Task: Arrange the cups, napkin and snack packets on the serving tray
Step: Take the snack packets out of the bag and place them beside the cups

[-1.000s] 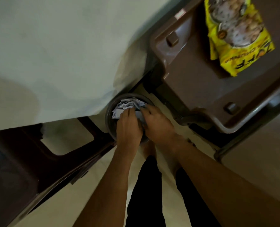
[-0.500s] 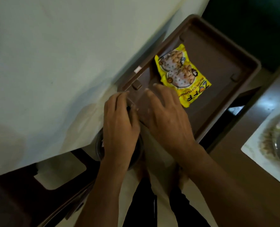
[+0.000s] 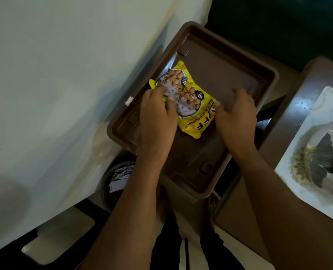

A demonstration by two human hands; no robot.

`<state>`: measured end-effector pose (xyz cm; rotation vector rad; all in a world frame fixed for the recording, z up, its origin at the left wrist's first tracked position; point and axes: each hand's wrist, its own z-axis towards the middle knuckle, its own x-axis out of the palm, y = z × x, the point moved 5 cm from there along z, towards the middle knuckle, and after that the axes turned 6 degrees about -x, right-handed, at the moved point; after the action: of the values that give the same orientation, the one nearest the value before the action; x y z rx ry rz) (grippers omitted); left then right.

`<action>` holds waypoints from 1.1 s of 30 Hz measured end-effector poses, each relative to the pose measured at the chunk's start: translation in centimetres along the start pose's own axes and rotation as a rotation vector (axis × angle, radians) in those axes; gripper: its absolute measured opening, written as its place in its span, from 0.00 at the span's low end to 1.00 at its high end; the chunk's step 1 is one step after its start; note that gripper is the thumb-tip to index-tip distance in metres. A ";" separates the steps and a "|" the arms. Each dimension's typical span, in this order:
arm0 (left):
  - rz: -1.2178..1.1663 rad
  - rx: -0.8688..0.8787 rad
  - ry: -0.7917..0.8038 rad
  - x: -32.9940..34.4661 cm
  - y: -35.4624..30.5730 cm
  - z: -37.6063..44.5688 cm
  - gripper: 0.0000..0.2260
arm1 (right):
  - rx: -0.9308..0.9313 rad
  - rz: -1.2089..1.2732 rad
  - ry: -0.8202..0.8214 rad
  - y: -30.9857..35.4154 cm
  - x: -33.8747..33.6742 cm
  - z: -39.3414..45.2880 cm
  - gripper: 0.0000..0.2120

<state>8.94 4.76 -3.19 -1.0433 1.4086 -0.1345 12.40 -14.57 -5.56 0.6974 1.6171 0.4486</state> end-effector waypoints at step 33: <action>-0.537 -0.581 0.145 1.7 5.1 -1.2 0.07 | 0.414 0.698 0.102 -2.0 2.8 -0.2 0.06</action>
<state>5.86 6.04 -7.59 -1.9188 1.2908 -0.1993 11.70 -14.18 -8.86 1.5923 1.5435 0.6596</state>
